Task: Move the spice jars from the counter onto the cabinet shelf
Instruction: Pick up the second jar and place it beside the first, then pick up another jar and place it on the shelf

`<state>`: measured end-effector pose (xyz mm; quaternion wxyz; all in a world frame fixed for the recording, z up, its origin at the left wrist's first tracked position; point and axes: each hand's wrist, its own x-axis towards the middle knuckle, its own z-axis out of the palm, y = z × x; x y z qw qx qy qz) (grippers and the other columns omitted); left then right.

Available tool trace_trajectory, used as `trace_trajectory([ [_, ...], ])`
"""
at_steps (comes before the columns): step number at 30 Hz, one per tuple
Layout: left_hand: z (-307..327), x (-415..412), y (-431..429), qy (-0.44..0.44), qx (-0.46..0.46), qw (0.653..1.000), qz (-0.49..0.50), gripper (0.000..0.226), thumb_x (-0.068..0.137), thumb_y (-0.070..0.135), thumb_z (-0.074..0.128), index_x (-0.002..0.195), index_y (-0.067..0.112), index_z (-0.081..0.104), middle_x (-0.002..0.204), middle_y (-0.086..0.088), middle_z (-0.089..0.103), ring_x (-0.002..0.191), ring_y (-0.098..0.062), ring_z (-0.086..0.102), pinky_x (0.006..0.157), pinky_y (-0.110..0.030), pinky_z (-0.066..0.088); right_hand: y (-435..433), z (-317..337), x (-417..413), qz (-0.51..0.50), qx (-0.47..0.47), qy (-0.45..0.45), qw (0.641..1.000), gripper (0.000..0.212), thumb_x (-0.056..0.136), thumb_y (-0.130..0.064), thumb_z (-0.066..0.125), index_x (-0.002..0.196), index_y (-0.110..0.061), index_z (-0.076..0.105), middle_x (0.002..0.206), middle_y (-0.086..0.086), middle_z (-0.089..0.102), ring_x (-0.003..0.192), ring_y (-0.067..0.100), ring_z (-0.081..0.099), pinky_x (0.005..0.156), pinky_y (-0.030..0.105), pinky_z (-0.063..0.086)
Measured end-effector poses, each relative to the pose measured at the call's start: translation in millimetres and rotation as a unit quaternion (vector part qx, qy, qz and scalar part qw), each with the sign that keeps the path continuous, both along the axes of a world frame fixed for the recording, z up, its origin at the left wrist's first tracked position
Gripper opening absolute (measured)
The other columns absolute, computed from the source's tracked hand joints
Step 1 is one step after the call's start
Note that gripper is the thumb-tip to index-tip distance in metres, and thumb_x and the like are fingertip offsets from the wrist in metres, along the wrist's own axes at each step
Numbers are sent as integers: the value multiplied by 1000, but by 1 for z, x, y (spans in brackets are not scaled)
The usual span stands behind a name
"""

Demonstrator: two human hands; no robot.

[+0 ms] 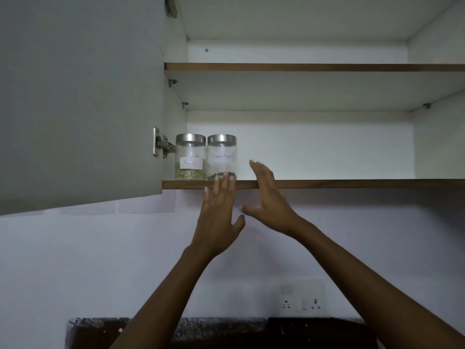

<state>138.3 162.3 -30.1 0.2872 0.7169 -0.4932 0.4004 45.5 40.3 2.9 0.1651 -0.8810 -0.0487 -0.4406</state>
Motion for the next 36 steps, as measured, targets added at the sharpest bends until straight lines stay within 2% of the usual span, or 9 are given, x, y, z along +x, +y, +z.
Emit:
trace_trajectory([
  [8,-92,-110,-25,130,-20,972,-197,40,91,36,50,131,27,52,134,10,54,128,-7,43,110,-32,31,-24,-92,-138,-13,85,102,991,47,87,-34,62,130,-38,45,127,-24,49,119,2,45,106,42,34],
  [11,-138,-158,-38,165,40,950,-261,37,89,44,46,122,32,58,123,18,58,114,8,43,101,-13,28,-35,-141,-197,-12,159,138,977,40,85,-22,66,123,-29,55,118,-19,58,111,2,53,100,28,42],
  [14,-182,-202,-56,185,105,921,-327,33,87,30,54,118,28,62,117,14,63,111,1,50,98,-18,36,-44,-196,-257,-10,239,159,958,41,82,-12,69,122,-17,59,116,-12,61,110,0,56,93,13,41],
  [17,-220,-237,-72,224,162,886,-373,30,87,16,59,116,22,65,115,12,64,109,-2,53,96,-27,43,-50,-240,-307,-47,297,207,931,43,82,-17,68,124,-19,58,118,-8,62,110,3,57,96,17,43],
  [20,-258,-273,-80,254,231,841,-418,29,90,18,55,117,19,65,119,8,63,111,1,52,99,-16,38,-50,-279,-351,-52,371,219,901,45,78,-22,66,116,0,60,113,18,64,97,10,62,91,17,46],
  [23,-307,-307,-80,286,311,794,-438,30,90,19,56,120,21,60,119,12,56,106,16,42,96,0,27,-47,-321,-393,-76,402,276,870,36,83,-11,66,118,-18,58,116,4,63,105,10,61,95,23,47],
  [26,-356,-337,-68,293,391,743,-457,35,89,19,59,123,25,57,117,18,50,105,19,38,101,-7,30,-38,-364,-424,-88,451,302,835,38,83,-5,66,117,-18,57,119,6,61,107,20,61,96,33,48],
  [32,-412,-367,-54,278,472,716,-433,39,91,24,55,129,29,54,138,8,47,128,-4,37,106,-13,24,-16,-419,-466,-135,477,324,806,42,80,-6,70,118,-19,58,119,-3,57,112,8,55,93,13,43],
  [36,-413,-370,-56,300,497,697,-420,37,95,25,52,132,23,52,142,7,43,131,-4,36,105,-13,24,-8,-447,-481,-161,449,371,797,73,73,-9,76,137,-20,41,138,-9,33,131,3,28,100,7,24],
])
